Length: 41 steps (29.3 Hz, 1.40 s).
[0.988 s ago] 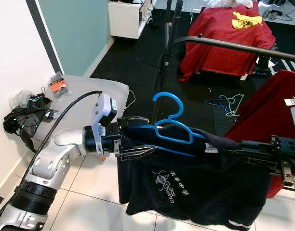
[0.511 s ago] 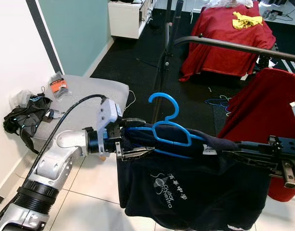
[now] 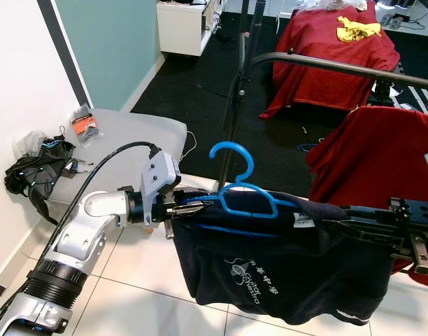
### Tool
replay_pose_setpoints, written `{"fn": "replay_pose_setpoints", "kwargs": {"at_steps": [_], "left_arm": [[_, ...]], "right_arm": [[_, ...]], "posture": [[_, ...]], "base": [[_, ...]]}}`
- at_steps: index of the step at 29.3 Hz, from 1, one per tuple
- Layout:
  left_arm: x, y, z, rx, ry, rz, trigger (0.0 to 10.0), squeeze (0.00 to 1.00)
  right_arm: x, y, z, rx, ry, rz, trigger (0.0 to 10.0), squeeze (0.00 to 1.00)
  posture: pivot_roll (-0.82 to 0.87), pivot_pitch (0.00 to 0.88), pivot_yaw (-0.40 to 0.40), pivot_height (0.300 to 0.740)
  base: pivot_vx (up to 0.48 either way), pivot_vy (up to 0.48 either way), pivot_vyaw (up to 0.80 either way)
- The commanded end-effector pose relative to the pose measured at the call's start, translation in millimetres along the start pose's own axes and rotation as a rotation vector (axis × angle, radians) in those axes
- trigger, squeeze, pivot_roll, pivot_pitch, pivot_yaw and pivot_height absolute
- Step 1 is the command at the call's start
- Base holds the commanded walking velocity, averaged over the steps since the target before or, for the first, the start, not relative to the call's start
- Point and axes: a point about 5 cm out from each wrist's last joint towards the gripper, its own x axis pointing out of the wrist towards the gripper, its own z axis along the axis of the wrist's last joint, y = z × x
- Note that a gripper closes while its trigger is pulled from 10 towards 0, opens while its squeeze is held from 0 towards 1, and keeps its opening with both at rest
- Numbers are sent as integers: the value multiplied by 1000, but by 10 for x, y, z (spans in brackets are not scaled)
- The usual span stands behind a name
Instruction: Hang hanger
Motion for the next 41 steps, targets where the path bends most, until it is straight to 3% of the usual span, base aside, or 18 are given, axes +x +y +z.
{"fn": "replay_pose_setpoints", "kwargs": {"at_steps": [1, 10, 11, 12, 13, 23, 31, 40, 41], "left_arm": [[-14, -19, -92, -33, 35, -3, 0, 0], [-79, 107, -14, 23, 31, 45, 0, 0], [-88, 133, 25, 41, 27, 49, 0, 0], [-88, 133, 25, 41, 27, 49, 0, 0], [-100, 161, 68, 59, 22, 54, 0, 0], [-137, 234, 150, 117, 29, 58, 0, 0], [-44, 170, 214, 166, 26, -15, 0, 0], [-15, 147, 234, 178, 26, -42, 0, 0], [18, 133, 264, 196, 26, -72, 0, 0]], "right_arm": [[-5, 64, 163, -73, -68, 43, 0, 0], [24, 36, -23, -43, 30, 12, 0, 0], [44, 18, -93, -25, 47, -9, 10000, 643], [44, 18, -93, -25, 47, -9, 10000, 643], [54, -1, -168, -5, 61, -30, 10000, 1000], [-50, -97, -266, 0, 71, -154, 10000, 1000], [-21, -13, -40, -17, -74, -61, 10000, 1000], [6, 1, -20, -29, -74, -33, 10000, 1000], [53, 22, 7, -39, -68, 18, 10000, 0]], "posture": [[-3, 171, 9, 740], [-3, 171, 7, 740], [-2, 172, 5, 740], [-2, 172, 5, 740], [0, 172, 5, 740], [-3, 172, 3, 740], [-5, 170, 0, 740], [-5, 170, 0, 740], [-2, 168, 0, 740]], "base": [[0, 0, 0], [0, 0, 0], [0, 0, 0], [0, 0, 0], [0, 0, 0], [0, 0, 0], [0, 0, 0], [0, 0, 0], [0, 0, 0]]}}
